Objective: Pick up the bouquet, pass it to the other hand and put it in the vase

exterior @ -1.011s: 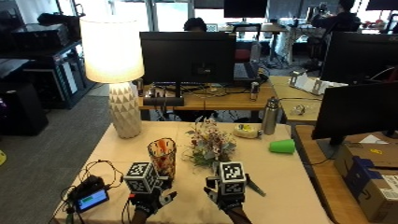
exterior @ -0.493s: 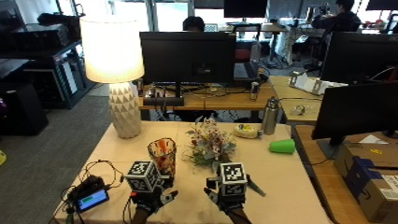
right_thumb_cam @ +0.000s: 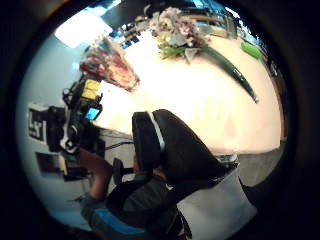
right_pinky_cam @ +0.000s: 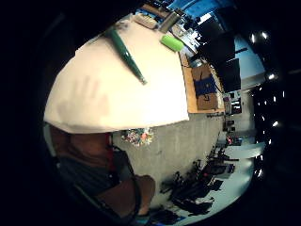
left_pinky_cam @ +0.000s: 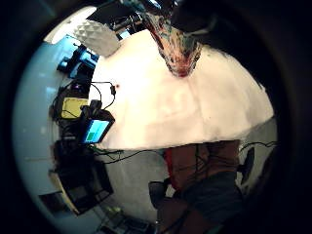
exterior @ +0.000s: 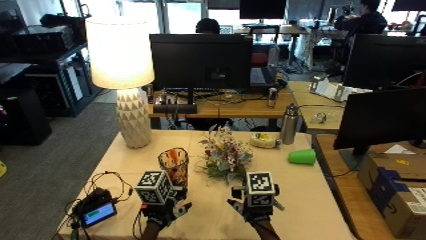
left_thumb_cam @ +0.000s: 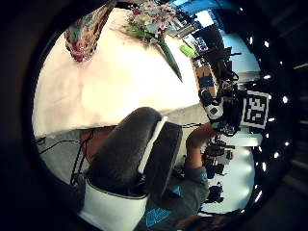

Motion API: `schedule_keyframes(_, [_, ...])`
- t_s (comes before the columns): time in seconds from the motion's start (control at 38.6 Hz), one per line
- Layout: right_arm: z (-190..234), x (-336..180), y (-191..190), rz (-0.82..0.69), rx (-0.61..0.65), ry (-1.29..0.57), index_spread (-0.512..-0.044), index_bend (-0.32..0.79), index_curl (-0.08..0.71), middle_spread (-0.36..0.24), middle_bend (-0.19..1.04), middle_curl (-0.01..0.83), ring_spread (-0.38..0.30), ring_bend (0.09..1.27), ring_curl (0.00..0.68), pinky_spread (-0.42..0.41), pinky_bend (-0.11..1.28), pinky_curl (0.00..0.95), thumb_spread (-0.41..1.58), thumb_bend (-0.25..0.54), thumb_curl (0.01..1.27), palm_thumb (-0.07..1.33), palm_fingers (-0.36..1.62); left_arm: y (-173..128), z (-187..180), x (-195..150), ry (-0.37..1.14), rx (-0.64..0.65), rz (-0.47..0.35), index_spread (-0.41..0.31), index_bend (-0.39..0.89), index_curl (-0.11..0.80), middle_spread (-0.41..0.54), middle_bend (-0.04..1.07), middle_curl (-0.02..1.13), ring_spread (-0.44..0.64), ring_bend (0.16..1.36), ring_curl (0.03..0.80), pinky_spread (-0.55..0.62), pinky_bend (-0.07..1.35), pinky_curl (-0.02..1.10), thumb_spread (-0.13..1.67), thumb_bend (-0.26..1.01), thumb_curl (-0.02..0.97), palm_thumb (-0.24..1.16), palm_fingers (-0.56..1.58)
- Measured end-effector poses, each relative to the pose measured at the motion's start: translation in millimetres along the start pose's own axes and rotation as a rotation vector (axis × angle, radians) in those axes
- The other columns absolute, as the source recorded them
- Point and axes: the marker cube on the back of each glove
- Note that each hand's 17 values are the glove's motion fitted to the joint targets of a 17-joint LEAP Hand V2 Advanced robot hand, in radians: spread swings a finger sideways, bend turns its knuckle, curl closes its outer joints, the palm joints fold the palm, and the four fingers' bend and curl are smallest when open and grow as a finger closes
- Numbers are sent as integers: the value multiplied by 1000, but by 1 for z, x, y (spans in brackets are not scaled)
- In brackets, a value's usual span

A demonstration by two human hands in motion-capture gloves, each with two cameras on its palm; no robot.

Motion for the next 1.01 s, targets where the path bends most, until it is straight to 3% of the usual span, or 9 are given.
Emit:
schedule_keyframes(0.29, [19,74,-33,128,1,20,-356,85,188,113,220,303,244,305,222,364,583,348,1130,-28,240,285,-6,0,0,2,3,18,-4,-98,120,237,107,193,297,390,564,247,452,505,317,1013,-28,241,-8,188])
schedule_keyframes(0.67, [100,135,-106,207,1,-63,-333,79,148,136,172,291,264,290,227,366,662,368,1072,-26,253,266,-122,-2,6,1,17,4,-7,-92,118,231,114,196,318,393,589,258,452,527,330,1014,-29,253,-9,164])
schedule_keyframes(0.93, [186,139,-144,222,-178,-99,-324,72,127,141,175,285,268,282,232,364,668,365,1050,-23,262,281,-135,-5,17,-2,31,-24,-8,-91,123,233,120,196,327,392,588,263,452,534,333,1015,-29,257,-10,157])
schedule_keyframes(1.01, [195,135,-144,227,-238,-99,-319,75,123,141,176,284,269,275,231,364,669,363,1049,-20,265,289,-136,-4,18,-2,31,-35,-13,-91,125,234,121,193,328,393,589,265,452,536,334,1015,-32,256,-14,155])
